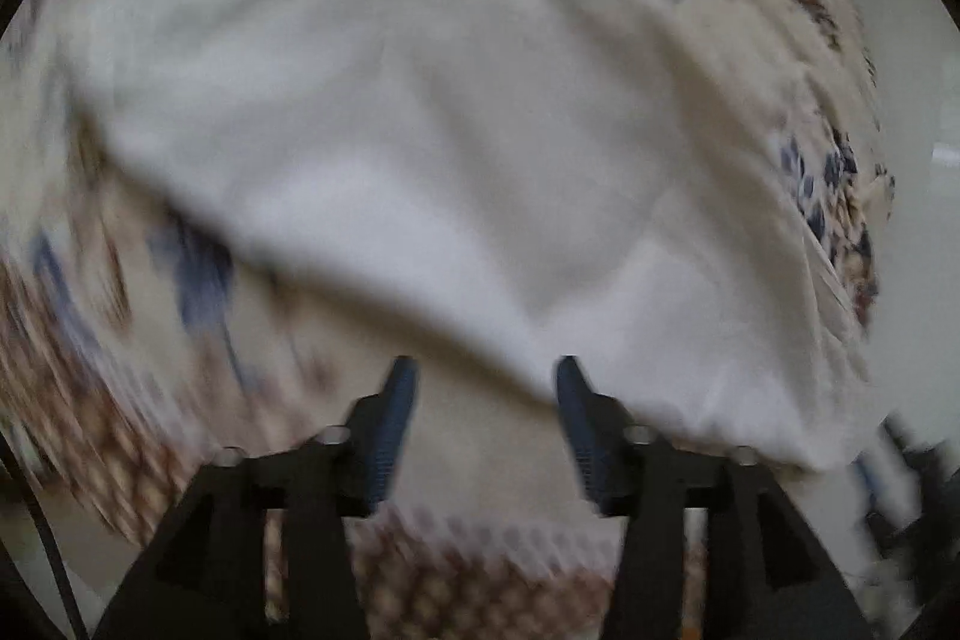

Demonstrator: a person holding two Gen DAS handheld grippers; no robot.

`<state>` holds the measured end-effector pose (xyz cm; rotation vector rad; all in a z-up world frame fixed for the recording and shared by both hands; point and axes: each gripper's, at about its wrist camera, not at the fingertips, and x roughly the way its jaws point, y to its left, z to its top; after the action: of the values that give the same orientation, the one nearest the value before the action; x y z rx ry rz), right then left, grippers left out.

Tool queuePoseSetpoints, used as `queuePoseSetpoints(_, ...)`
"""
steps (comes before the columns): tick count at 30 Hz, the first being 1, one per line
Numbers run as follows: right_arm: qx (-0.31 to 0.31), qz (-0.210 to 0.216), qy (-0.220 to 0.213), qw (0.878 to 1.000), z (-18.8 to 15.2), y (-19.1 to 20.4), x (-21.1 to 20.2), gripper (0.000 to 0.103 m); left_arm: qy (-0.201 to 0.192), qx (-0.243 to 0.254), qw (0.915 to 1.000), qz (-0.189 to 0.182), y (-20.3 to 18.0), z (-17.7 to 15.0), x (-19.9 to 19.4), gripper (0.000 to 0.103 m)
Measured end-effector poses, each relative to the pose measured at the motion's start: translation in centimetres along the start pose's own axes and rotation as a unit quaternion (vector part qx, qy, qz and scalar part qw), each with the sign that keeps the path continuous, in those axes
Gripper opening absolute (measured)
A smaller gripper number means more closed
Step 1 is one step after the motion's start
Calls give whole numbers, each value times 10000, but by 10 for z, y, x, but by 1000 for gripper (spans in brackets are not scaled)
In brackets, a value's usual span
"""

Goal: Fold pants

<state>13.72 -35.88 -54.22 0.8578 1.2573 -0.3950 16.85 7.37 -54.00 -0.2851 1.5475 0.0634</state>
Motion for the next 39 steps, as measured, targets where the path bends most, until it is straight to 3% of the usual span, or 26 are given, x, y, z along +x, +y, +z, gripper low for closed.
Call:
queuePoseSetpoints(2,-590,778,581,9935,-8,58,36,39,-423,220,9989,-15,-10,28,-2,58)
queuePoseSetpoints(6,-1196,1560,1564,9679,-18,141,127,34,-487,539,9974,28,-36,85,25,58)
queuePoseSetpoints(8,-1161,1474,1909,9635,-15,152,168,21,-396,694,9967,127,-47,116,46,58)
queuePoseSetpoints(9,-1053,1264,1849,9689,-4,149,182,15,-376,690,9967,188,-47,121,48,58)
queuePoseSetpoints(10,-874,1110,1712,9750,4,139,186,1,-352,662,9969,231,-46,130,53,58)
queuePoseSetpoints(13,67,1137,1295,9850,39,97,183,0,-201,337,9986,359,-19,150,61,58)
queuePoseSetpoints(16,177,988,1226,9874,55,83,176,1,-96,64,9997,232,-1,155,54,58)
queuePoseSetpoints(19,-308,834,1208,9887,53,108,157,3,-63,81,9998,-178,-8,153,39,58)
queuePoseSetpoints(22,-925,1175,1189,9816,35,152,134,3,-125,498,9985,-201,-34,163,43,58)
queuePoseSetpoints(25,-1361,1652,1798,9601,4,198,146,3,14,701,9975,74,-47,188,73,61)
queuePoseSetpoints(27,-1567,1587,2067,9526,-12,219,168,3,188,608,9980,-16,-44,199,87,63)
queuePoseSetpoints(30,-1635,1290,2120,9548,-16,226,198,3,307,445,9981,-298,-36,205,88,64)
queuePoseSetpoints(33,-1065,1140,1898,9693,3,204,216,0,388,243,9968,-658,-15,209,81,63)
queuePoseSetpoints(36,-711,1075,1984,9716,11,195,215,0,322,110,9978,-563,3,212,67,62)
queuePoseSetpoints(38,-1028,987,1935,9707,7,212,200,6,203,126,9983,-540,13,216,52,61)
queuePoseSetpoints(39,-1352,1135,1916,9655,2,230,188,6,26,211,9992,-349,18,216,41,61)
